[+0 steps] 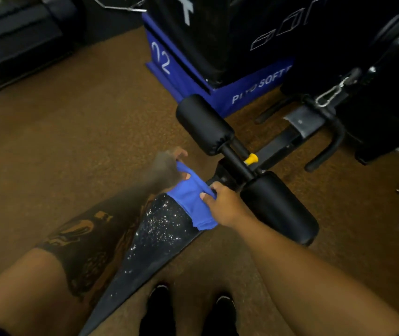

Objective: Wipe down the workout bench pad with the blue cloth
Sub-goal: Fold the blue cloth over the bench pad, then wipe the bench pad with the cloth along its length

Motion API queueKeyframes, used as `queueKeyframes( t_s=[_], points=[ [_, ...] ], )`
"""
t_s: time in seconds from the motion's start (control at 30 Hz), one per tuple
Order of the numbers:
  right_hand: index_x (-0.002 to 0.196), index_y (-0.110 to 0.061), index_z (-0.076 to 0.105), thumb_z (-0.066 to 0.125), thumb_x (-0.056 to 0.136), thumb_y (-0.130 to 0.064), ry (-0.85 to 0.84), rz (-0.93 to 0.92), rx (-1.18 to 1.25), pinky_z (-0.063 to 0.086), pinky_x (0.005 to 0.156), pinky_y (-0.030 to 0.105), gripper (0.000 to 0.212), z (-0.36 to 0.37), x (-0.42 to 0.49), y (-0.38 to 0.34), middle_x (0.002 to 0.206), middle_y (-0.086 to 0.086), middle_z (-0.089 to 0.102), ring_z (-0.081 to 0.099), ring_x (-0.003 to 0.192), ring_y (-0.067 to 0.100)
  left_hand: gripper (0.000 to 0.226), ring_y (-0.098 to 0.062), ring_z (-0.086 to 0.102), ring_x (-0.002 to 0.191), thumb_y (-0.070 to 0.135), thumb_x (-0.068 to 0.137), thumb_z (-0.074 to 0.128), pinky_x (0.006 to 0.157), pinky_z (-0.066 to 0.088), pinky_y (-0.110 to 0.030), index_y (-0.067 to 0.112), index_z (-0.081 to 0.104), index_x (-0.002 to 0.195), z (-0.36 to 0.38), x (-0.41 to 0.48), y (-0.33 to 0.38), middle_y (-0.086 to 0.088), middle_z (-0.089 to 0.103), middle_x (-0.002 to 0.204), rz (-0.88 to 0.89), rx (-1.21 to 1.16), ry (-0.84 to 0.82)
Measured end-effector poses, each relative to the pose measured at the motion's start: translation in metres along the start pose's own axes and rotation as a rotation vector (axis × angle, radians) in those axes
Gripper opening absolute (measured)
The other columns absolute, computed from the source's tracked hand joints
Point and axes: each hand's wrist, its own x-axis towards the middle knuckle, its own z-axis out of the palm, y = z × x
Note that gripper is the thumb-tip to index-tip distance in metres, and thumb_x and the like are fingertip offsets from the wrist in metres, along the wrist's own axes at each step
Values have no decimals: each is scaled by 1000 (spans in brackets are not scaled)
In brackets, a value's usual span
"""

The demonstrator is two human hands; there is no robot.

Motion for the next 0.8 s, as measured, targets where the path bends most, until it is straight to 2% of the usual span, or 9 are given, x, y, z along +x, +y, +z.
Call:
queueKeyframes(
  t_s=[0.17, 0.27, 0.4, 0.5, 0.57, 0.63, 0.7, 0.8],
  points=[
    [94, -13, 45, 61, 94, -26, -18, 40, 24, 37, 69, 31, 21, 32, 11, 32, 92, 8, 54, 54, 85, 25, 63, -23, 57, 112, 13, 75, 83, 94, 49, -39, 15, 54, 130, 32, -8, -15, -9, 61, 125, -29, 46, 19],
    [99, -12, 45, 61, 94, -25, 18, 48, -15, 38, 68, 30, 21, 46, 25, 48, 98, 11, 57, 58, 89, 26, 64, -21, 54, 116, 15, 78, 80, 95, 48, -39, 19, 48, 135, 51, -5, -25, -5, 57, 129, -40, 64, 54],
    [114, -10, 43, 58, 94, -33, 100, -24, -271, 47, 69, 35, 34, 57, 36, 60, 110, 16, 61, 62, 99, 34, 70, -21, 52, 120, 16, 80, 78, 98, 49, -41, 18, 42, 140, 70, 3, -40, -6, 51, 135, -55, 37, 97],
    [119, -14, 41, 57, 93, -41, 153, -81, -586, 44, 68, 34, 41, 57, 33, 64, 119, 11, 54, 58, 105, 31, 74, -25, 42, 131, 26, 84, 75, 108, 40, -42, 17, 36, 145, 76, -2, -48, -10, 42, 144, -52, 124, 118],
    [123, -15, 41, 59, 89, -44, 246, -176, -704, 48, 77, 39, 48, 54, 32, 64, 126, 11, 46, 50, 113, 30, 67, -28, 39, 133, 32, 89, 68, 111, 35, -43, 13, 36, 145, 76, -14, -52, -12, 42, 144, -47, 208, 183],
    [130, -14, 41, 58, 88, -44, 299, -306, -772, 45, 94, 47, 55, 52, 34, 62, 138, 14, 42, 43, 124, 33, 57, -31, 39, 135, 34, 93, 59, 114, 32, -46, 10, 40, 142, 77, -32, -57, -16, 44, 144, -54, 235, 254],
    [141, -15, 33, 51, 91, -43, 236, -411, -816, 34, 109, 50, 60, 51, 36, 56, 152, 16, 31, 31, 137, 35, 54, -32, 32, 143, 37, 96, 50, 119, 26, -52, 10, 40, 141, 81, -53, -63, -17, 39, 151, -97, 296, 269],
    [153, -18, 14, 38, 96, -45, 66, -515, -845, 13, 120, 49, 67, 57, 43, 45, 163, 13, 3, 5, 149, 32, 64, -32, 6, 153, 45, 99, 35, 123, 8, -54, 11, 24, 152, 94, -83, -75, -17, 14, 164, -214, 383, 187]
  ],
)
